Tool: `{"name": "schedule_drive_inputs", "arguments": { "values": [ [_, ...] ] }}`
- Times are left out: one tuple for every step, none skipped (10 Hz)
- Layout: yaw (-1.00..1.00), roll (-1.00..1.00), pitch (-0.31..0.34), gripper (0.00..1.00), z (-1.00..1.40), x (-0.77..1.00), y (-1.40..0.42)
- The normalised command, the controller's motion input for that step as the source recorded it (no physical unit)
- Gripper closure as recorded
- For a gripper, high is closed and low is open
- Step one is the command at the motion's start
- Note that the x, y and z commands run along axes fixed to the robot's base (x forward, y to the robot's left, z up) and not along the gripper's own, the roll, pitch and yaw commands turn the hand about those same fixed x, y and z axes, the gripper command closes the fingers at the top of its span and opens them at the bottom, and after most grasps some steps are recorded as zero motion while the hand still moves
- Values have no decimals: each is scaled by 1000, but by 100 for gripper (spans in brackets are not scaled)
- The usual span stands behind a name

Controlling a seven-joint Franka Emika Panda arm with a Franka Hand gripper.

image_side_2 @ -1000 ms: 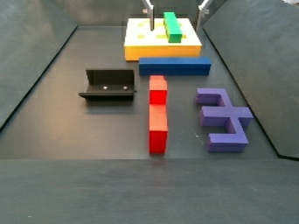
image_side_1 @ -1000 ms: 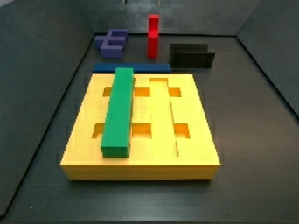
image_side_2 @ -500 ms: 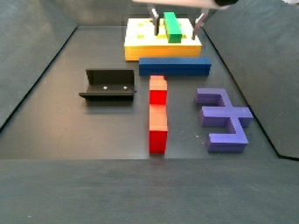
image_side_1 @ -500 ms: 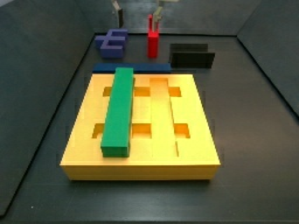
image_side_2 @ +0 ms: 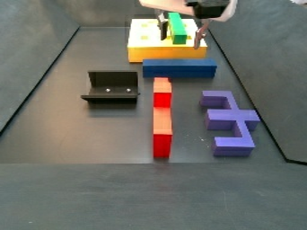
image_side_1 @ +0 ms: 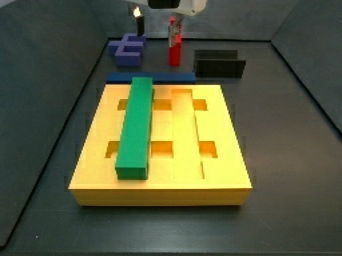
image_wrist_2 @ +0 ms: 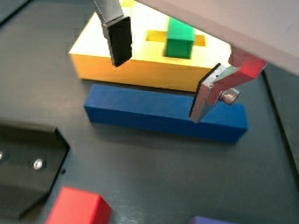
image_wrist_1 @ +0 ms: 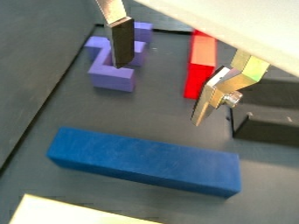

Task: Pick up the blue object. Move up. Move to above the board. Insert the blue object.
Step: Pick up the blue object.

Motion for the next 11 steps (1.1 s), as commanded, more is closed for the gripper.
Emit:
{"name": "schedule_drive_inputs", "arguments": {
  "values": [
    [-891, -210, -30, 0, -291, -40, -17],
    [-883, -214, -31, 0, -300, -49, -17],
    [-883, -216, -26, 0, -289, -43, -17],
    [-829, -234, -21, 0, -323, -77, -54],
    [-846, -227, -20, 0, -311, -66, -43],
    [-866, -190, 0, 0, -217, -20, -60],
    [-811, -180, 0, 0, -217, -29, -120],
    [-780, -156, 1, 0, -269, -20, -177],
    [-763, 0, 0, 0, -326, -154, -237],
    [-689, 40, 13, 0, -334, -220, -289],
    [-443, 119, 0, 0, -280, -191, -77]
  ]
}}
